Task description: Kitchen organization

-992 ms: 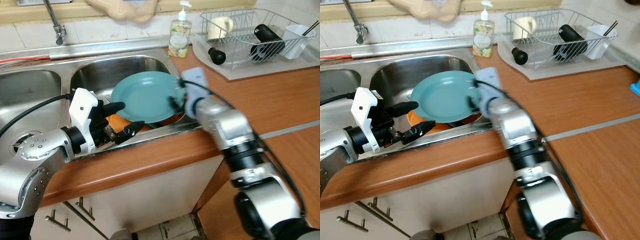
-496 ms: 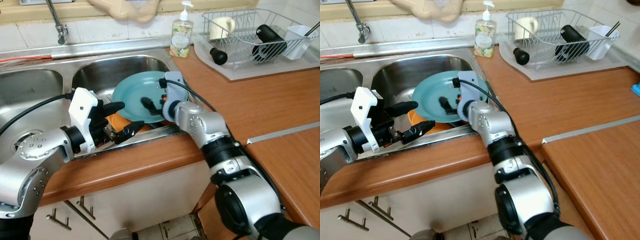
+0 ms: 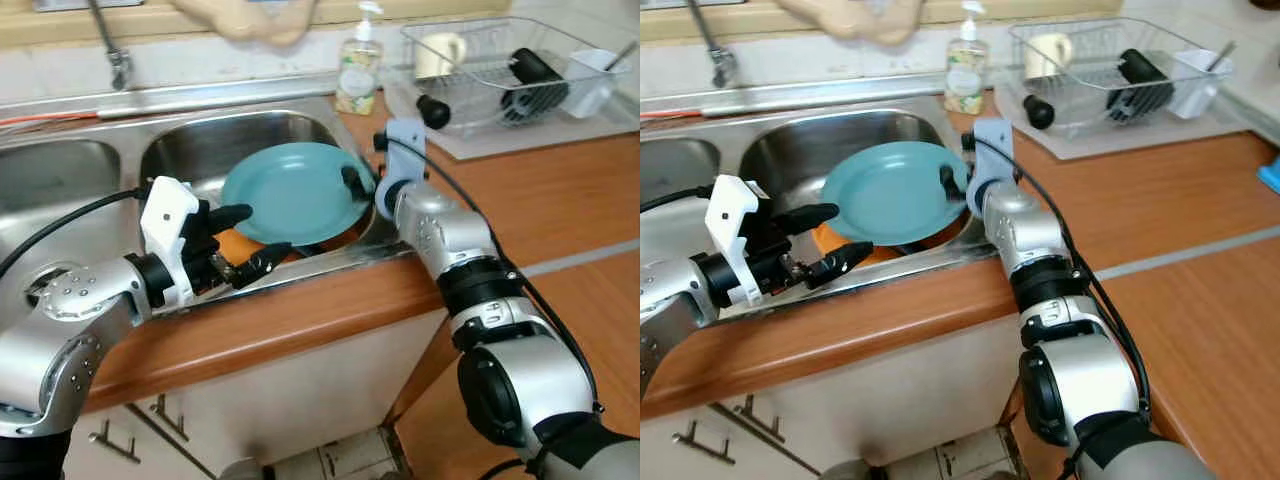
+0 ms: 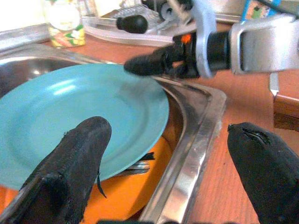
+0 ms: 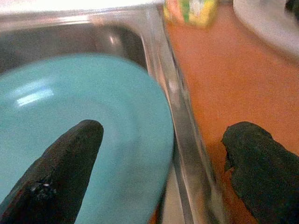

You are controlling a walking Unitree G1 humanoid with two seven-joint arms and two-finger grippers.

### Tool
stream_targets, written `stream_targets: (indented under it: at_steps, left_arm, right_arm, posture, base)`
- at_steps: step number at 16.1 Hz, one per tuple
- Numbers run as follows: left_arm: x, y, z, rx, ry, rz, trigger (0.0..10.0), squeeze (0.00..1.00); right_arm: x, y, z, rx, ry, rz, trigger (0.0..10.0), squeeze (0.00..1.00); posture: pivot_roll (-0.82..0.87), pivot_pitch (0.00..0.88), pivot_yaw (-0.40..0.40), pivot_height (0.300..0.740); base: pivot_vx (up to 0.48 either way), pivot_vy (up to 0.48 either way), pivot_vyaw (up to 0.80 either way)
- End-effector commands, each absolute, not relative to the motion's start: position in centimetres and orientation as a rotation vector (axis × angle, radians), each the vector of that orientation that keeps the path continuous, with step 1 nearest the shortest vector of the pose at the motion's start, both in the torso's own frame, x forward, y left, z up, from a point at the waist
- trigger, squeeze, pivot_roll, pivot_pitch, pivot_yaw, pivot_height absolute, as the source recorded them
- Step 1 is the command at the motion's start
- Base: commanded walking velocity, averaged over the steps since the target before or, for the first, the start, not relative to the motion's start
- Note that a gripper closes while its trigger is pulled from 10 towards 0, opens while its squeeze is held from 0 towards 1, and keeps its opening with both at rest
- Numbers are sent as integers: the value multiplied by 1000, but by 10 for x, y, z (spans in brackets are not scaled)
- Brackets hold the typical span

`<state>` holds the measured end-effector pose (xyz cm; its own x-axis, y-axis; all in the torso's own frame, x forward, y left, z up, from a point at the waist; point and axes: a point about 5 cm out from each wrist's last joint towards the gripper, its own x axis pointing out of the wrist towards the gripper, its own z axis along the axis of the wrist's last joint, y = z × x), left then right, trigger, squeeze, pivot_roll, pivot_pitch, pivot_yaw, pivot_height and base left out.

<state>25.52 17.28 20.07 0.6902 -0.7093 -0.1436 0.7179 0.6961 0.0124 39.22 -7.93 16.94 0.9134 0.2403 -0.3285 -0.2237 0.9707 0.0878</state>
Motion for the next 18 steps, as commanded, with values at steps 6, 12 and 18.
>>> stream_targets:
  at_steps: [6, 12, 18]
  left_arm:
    - [255, 169, 202, 77, 135, -813, 10000, 0]
    - [256, 171, 204, 83, 125, -796, 10000, 0]
    - [261, 172, 205, 86, 102, -755, 10000, 0]
  right_arm:
    - [382, -32, 156, 232, 461, 435, 10000, 0]
    - [377, 1, 169, 254, 440, 561, 10000, 0]
    - [386, -16, 177, 163, 334, 526, 10000, 0]
  posture:
    - [-22, 0, 19, 740]
    - [-15, 0, 13, 740]
    - [-18, 0, 7, 740]
  base:
    - [0, 0, 0]
    - [0, 0, 0]
    - [0, 0, 0]
